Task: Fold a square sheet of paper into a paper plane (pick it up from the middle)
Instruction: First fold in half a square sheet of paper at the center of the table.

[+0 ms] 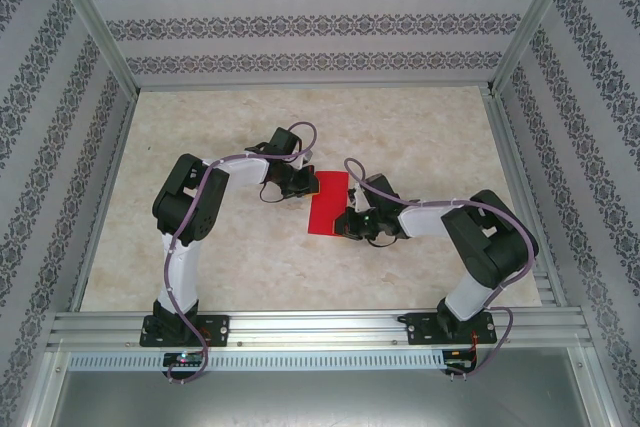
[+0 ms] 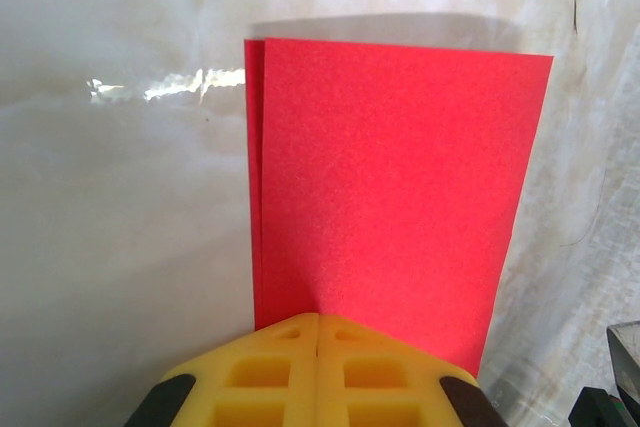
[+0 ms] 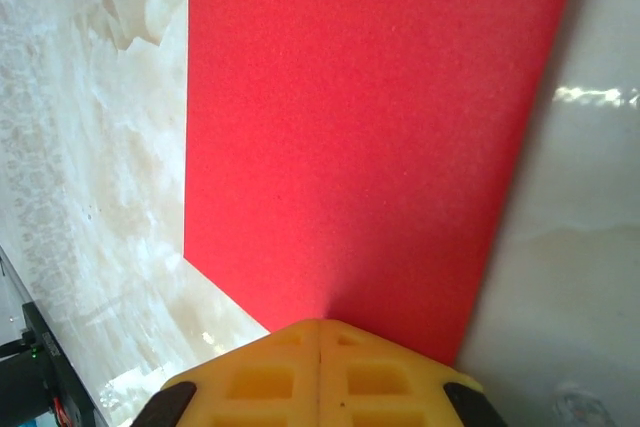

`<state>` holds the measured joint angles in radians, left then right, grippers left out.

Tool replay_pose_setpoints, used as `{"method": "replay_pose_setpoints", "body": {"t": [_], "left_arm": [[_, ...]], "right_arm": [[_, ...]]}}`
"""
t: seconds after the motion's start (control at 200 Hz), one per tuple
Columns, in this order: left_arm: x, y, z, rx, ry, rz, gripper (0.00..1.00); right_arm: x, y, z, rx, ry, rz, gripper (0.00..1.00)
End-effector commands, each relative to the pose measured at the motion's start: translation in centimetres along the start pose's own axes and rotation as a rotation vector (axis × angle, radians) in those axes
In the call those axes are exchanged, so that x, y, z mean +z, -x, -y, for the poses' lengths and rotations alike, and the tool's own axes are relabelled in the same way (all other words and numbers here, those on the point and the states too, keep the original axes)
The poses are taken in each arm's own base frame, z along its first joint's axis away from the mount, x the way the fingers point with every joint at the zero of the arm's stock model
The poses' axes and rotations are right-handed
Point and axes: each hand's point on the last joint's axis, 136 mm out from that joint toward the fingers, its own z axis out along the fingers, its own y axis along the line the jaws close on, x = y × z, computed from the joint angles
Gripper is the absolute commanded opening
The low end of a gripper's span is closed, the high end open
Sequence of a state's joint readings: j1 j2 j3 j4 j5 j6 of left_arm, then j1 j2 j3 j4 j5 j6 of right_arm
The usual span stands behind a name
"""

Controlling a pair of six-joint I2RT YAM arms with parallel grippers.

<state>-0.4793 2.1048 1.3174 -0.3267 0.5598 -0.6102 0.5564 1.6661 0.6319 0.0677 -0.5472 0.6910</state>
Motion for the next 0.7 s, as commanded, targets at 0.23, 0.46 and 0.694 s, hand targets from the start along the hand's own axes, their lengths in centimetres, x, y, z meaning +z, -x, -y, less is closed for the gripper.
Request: {"method": "replay_pose_setpoints", "body": {"t": [0.23, 0.46, 0.694], "left_arm": [[2.0, -6.5, -9.6, -0.135, 0.336, -0.174, 0.00], [2.1, -6.6, -9.5, -0.131, 0.335, -0.175, 0.00], [2.0, -6.7, -9.8, -0.136, 0.348, -0.174, 0.00]], "right_arm": [[-1.8, 5.7, -3.1, -0.061, 0.010, 0.152, 0.06], [0.0, 5.8, -1.6, -0.034, -0.017, 0.103, 0.06], [1.1, 3.4, 0.5, 0.004, -0.043, 0.027, 0.06]]}}
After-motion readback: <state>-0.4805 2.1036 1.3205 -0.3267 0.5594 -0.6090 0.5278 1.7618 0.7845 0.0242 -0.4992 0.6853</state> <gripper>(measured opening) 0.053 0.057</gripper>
